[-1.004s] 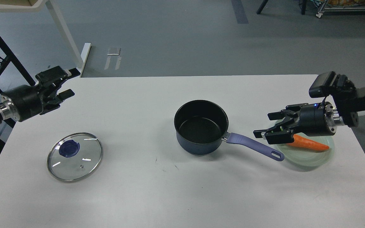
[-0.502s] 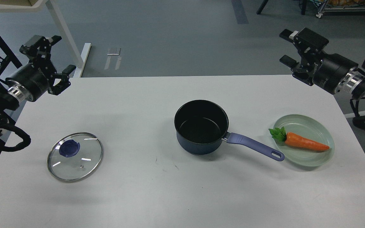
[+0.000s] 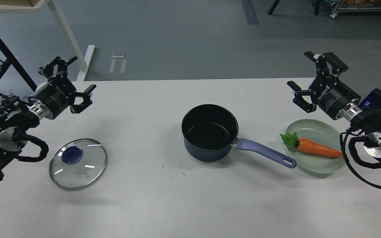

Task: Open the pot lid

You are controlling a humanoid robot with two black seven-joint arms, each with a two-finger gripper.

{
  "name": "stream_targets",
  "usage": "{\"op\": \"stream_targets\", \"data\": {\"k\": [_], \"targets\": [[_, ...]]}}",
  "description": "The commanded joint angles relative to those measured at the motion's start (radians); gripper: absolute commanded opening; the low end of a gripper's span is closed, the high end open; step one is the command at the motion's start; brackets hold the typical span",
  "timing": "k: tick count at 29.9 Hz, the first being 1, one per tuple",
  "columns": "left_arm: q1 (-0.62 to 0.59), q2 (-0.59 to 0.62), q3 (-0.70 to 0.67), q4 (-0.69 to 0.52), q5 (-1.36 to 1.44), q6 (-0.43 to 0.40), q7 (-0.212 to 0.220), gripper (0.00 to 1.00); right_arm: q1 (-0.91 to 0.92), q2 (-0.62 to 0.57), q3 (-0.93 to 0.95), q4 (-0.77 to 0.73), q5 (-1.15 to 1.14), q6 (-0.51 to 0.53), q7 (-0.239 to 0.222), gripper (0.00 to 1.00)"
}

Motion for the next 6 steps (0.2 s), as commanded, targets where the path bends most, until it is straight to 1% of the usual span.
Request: {"op": "stream_targets", "data": {"k": [1, 6], "targets": [[0.004, -0.005, -0.001, 0.002, -0.004, 0.000, 0.006, 0.99, -0.024, 0.028, 0.028, -0.003, 0.001, 0.005, 0.000, 0.99], [0.004, -0.003, -0.002, 0.002, -0.004, 0.000, 0.005, 0.99, -0.028, 0.045, 0.035, -0.001, -0.001, 0.006, 0.000, 0.99]]}}
